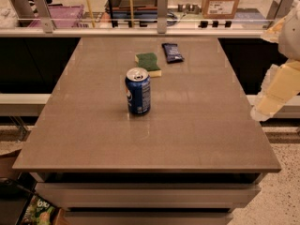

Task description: Pick rxbar blueberry

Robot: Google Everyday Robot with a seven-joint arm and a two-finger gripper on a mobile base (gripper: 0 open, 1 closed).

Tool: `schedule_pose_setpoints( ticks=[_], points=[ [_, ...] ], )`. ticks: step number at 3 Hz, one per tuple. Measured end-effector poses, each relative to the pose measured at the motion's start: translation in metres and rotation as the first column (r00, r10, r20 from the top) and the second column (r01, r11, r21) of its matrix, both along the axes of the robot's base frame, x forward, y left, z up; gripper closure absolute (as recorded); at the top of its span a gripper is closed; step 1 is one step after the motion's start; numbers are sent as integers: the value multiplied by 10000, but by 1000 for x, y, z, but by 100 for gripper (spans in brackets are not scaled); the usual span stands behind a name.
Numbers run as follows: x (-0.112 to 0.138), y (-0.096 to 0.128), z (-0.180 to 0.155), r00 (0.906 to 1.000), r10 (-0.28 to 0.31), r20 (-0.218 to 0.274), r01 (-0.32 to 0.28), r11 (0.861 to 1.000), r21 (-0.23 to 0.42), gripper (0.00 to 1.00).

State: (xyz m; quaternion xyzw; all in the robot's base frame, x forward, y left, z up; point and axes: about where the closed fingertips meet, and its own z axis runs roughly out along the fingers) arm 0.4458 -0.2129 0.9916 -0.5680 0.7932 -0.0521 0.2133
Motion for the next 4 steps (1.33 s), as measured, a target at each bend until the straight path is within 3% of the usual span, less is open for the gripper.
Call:
schedule_pose_setpoints(
  ticks=[1, 2, 3, 4],
  points=[
    [11, 0, -1, 9914, -1169, 594, 1115, 9899, 878, 0],
    [29, 0, -3, 9598, -2537, 1201, 2275, 9537, 1969, 0],
    [49, -2, -6, 9182, -3611, 1630, 3042, 9061, 2940, 0],
    [70, 1, -21, 8797, -4482, 1591, 3574, 8437, 4004, 0]
  ],
)
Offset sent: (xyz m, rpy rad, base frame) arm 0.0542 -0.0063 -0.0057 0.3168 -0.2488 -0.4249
